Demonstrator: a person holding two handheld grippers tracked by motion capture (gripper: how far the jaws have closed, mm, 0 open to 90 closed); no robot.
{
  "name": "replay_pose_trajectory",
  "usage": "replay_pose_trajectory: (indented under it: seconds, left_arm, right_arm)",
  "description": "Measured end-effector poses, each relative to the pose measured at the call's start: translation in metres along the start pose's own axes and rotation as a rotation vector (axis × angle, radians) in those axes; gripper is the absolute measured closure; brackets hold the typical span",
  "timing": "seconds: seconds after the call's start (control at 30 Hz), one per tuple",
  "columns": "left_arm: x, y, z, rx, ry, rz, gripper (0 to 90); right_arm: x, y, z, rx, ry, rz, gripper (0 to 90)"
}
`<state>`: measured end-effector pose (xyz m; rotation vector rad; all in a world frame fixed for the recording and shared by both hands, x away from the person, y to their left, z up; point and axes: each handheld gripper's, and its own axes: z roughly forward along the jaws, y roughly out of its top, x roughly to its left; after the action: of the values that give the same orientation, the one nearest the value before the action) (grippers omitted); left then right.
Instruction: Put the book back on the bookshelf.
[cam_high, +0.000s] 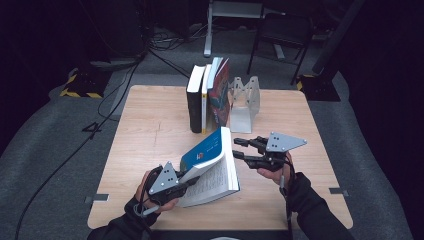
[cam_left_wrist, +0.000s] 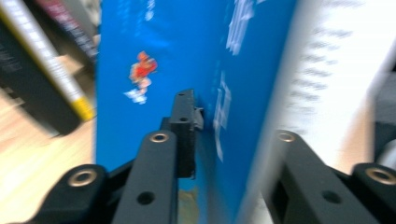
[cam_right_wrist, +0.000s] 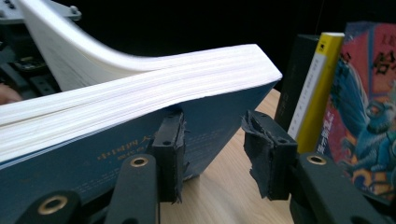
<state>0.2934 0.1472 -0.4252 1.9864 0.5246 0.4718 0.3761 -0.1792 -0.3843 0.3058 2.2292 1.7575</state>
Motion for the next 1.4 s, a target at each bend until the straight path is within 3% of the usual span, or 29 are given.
replay_pose_trajectory:
  seconds: [0.1,0.17,0.27,0.37,0.63,0.8,1.0,1.07,1.17,1.4]
  left_arm:
    - [0.004,-0.004,0.000,0.002,-0.001,-0.032,66.4]
    - [0.003,-0.003,-0.001,0.009,0.003,-0.039,65.8]
    - [0.000,-0.002,0.000,0.018,-0.013,-0.032,64.5]
    - [-0.003,0.002,0.001,0.021,-0.005,-0.006,68.5]
    - [0.007,0.011,0.013,-0.035,-0.085,0.001,76.1]
    - [0.008,0.027,0.038,-0.059,-0.141,0.028,76.2]
    - [0.004,0.045,0.071,-0.090,-0.209,0.032,76.0]
    - [0.002,0.048,0.082,-0.100,-0.230,0.013,75.4]
    - [0.002,0.054,0.093,-0.112,-0.241,0.014,75.1]
    - [0.007,0.056,0.091,-0.120,-0.233,0.023,73.4]
  right_arm:
    - [0.005,0.006,0.005,0.008,-0.005,-0.032,54.2]
    - [0.005,0.007,0.006,0.023,-0.024,-0.029,51.6]
    - [0.003,0.001,0.007,0.029,-0.012,0.010,51.5]
    - [0.004,0.001,0.006,0.030,-0.010,0.003,51.9]
    - [-0.006,-0.005,0.000,0.002,0.012,0.031,53.4]
    - [-0.017,-0.002,-0.017,-0.029,-0.033,0.038,55.8]
    - [-0.023,0.005,-0.041,-0.038,-0.097,0.011,57.3]
    - [-0.026,0.008,-0.049,-0.029,-0.123,0.008,58.5]
    - [-0.030,0.009,-0.058,-0.026,-0.142,0.015,58.5]
    - [-0.027,0.014,-0.059,-0.006,-0.172,0.007,57.4]
